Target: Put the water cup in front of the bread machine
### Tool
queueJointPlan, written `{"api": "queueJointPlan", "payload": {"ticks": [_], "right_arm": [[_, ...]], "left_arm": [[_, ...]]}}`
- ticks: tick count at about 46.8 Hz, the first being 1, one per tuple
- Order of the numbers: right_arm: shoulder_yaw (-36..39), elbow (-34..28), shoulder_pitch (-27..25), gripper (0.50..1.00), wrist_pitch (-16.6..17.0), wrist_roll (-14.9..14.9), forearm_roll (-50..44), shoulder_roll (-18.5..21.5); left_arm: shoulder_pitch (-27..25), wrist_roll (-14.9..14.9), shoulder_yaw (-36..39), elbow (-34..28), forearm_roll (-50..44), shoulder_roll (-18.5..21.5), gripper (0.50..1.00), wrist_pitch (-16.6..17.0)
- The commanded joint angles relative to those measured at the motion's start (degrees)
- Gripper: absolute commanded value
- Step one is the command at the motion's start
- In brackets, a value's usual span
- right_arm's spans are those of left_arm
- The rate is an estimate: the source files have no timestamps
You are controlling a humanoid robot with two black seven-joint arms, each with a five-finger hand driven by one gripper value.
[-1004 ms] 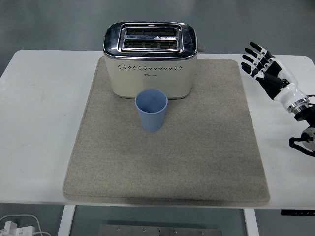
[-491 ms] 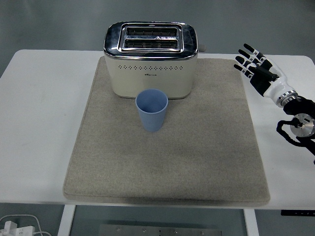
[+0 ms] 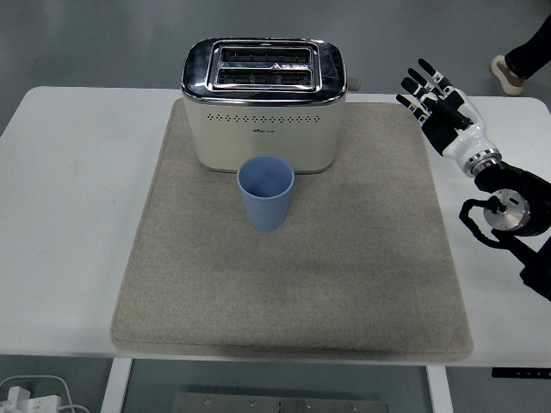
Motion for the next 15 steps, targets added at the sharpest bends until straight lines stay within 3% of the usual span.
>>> {"api": "queueJointPlan", "payload": {"ticks": [1,15], "right_arm": [[-0.07,-0.47,0.11,0.928,-0.21,0.0,-0.2,0.94],[-0.16,-6.27,1.78,0.928,0.05,0.08,-0.47,5.34]], "left_arm": [[-0.04,0.0,-0.04,0.0,0.01,0.0,1.0,0.0],[0.04,0.0,-0.04,0.09,-0.07,0.0,1.0,0.0]]}}
